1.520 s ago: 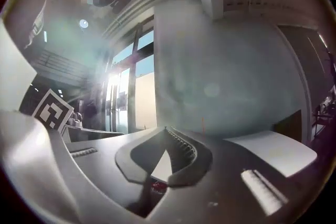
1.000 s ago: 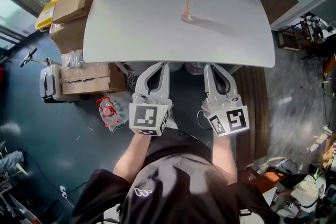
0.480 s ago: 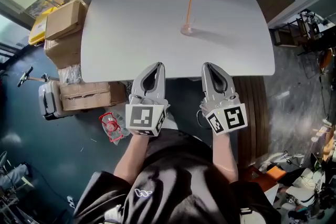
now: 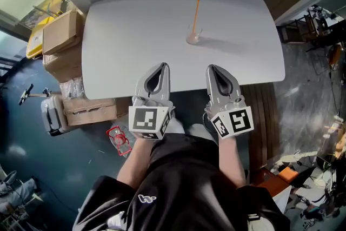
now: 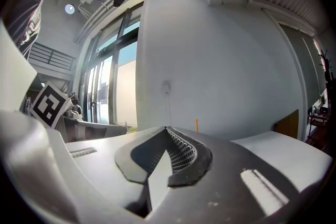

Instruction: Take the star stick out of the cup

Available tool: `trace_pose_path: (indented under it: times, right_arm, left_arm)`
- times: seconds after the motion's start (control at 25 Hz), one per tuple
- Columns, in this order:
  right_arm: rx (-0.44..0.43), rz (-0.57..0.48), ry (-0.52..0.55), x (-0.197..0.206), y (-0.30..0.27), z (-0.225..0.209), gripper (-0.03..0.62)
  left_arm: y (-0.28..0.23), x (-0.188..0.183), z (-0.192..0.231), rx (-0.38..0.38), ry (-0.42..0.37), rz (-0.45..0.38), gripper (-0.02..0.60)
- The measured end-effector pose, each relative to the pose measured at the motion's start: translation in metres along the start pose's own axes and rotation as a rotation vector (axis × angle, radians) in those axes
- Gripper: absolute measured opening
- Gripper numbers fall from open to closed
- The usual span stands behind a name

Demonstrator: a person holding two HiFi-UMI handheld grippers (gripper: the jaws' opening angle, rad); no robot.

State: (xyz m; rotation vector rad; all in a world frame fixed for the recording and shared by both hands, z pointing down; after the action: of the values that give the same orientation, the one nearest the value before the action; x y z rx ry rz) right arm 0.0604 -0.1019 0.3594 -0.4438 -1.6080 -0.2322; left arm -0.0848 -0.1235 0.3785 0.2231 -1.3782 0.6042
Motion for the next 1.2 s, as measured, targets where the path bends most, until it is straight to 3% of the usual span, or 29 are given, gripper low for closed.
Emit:
trace_pose_path:
  times: [0.2, 0.4, 0.64, 1.2]
  right_arm:
    - [0.01, 0.015, -0.011, 0.004, -0.006, -0.01, 0.006]
    - [-0.013, 0.014, -0.038, 0.003, -0.014, -0.021, 0.006]
    - [-0.048, 0.03, 0.009, 0.003, -0.029, -0.03, 0.006]
    - [-0.053, 0.065, 0.097, 0.0, -0.049, -0.055, 0.006]
  left_arm:
    - [-0.015, 0.001, -0.002, 0.013, -0.002, 0.02, 0.005]
    - [-0.02, 0.001, 0.008, -0.039, 0.023, 0.025, 0.005]
    - [-0.029, 0.004, 0.014, -0.092, 0.035, 0.038, 0.005]
    - [-0.065, -0.001, -0.001, -0.088, 0.046, 0.029, 0.005]
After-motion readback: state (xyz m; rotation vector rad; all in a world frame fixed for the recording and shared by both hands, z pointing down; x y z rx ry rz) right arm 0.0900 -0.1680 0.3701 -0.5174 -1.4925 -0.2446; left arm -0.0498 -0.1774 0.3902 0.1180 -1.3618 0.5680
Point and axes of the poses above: the fingertips, and each gripper's own axes: y backward along the fingers, z to its left, x out of its underside, the point moved 3 cm from there along y, backward along the fingers, and after that the axes turned 3 degrees about z, right-handed, at the moved point
